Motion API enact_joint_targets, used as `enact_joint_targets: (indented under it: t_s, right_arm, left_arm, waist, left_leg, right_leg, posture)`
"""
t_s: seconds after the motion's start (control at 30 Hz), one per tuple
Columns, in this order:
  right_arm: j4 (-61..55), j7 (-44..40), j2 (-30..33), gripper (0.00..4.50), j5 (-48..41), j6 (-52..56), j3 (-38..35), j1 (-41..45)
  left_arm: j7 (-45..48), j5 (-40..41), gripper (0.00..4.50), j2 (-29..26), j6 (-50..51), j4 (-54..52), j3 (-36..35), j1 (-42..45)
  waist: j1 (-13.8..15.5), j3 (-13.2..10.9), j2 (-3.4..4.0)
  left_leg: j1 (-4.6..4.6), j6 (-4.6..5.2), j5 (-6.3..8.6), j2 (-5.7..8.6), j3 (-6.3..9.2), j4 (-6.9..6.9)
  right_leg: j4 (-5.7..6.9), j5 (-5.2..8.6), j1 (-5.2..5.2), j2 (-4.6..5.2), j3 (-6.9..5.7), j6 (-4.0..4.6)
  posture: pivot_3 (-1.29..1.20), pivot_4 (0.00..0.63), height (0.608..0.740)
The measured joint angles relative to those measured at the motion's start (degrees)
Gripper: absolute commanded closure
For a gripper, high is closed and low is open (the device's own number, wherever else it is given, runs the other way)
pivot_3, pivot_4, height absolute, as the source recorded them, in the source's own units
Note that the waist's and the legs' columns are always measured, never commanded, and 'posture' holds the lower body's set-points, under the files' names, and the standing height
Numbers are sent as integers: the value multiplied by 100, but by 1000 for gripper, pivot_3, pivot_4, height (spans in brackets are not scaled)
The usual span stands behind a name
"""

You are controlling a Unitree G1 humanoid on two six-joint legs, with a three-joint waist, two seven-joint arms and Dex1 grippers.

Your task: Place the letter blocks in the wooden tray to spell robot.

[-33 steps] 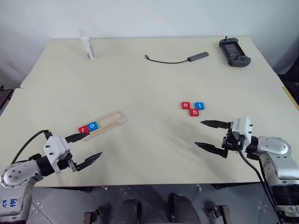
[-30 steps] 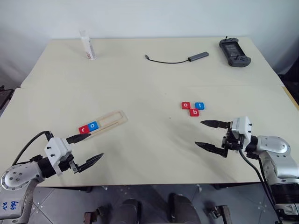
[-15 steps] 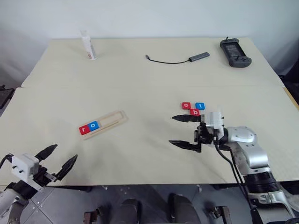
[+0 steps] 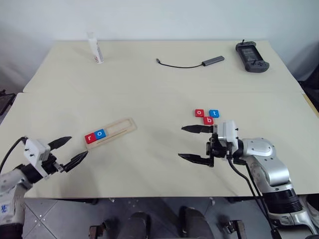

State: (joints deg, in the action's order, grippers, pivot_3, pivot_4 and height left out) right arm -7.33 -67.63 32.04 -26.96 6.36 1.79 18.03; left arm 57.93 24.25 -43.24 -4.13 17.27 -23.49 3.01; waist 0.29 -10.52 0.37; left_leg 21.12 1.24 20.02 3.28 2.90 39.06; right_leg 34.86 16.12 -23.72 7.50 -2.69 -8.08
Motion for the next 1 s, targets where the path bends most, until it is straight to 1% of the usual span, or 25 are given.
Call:
enact_joint_targets:
  t_s: [0.17,0.3,0.5,0.7,0.8,0.83,0.87,1.0]
  right_arm:
    - [-216,164,131,22,-12,62,-118,-186]
    - [-430,298,223,22,-20,160,-236,-356]
    - [-734,485,323,22,-40,300,-342,-601]
    - [-889,602,404,22,-95,385,-487,-764]
    - [-916,633,412,0,-96,388,-489,-775]
    - [-924,648,412,0,-96,388,-489,-775]
    - [-925,659,413,0,-96,388,-489,-775]
    - [-924,668,417,0,-95,388,-488,-765]
  left_arm:
    - [594,-390,0,-287,-334,1304,494,1059]
    - [1038,-696,0,-412,-604,2258,861,1671]
    - [1322,-996,0,-407,-968,3129,1189,2322]
    - [1403,-1072,0,-307,-1170,3577,1306,2622]
    - [1438,-1086,598,-260,-1258,3707,1354,2711]
    - [1467,-1087,883,-241,-1288,3723,1372,2723]
    - [1480,-1087,1077,-233,-1320,3729,1386,2728]
    - [1493,-1084,1077,-202,-1338,3730,1381,2732]
  waist:
    - [-53,0,0]
    - [-38,0,0]
    - [-20,0,-1]
    - [13,1,0]
    - [52,3,3]
    - [63,4,5]
    - [74,5,5]
    - [92,5,6]
  left_leg:
    - [0,1,0,1,-4,-1]
    - [1,2,0,4,-5,2]
    - [-1,4,-2,5,-6,8]
    - [-4,8,-4,9,-8,12]
    - [-6,9,-5,10,-10,14]
    - [-8,9,-5,10,-11,14]
    - [-9,9,-5,9,-11,14]
    - [-10,9,-5,10,-13,14]
  right_leg:
    - [8,0,-2,0,-5,0]
    - [10,0,-2,1,-9,-1]
    - [18,0,0,2,-9,-1]
    - [25,-1,3,8,-8,-2]
    - [28,-1,3,8,-7,-3]
    - [28,-1,4,8,-6,-3]
    - [29,-1,5,8,-6,-3]
    - [30,-1,4,8,-3,-3]
  posture:
    - [0,150,740]
    - [0,150,740]
    - [0,150,740]
    - [0,150,740]
    - [0,150,740]
    - [0,150,740]
    - [0,150,740]
    - [0,150,740]
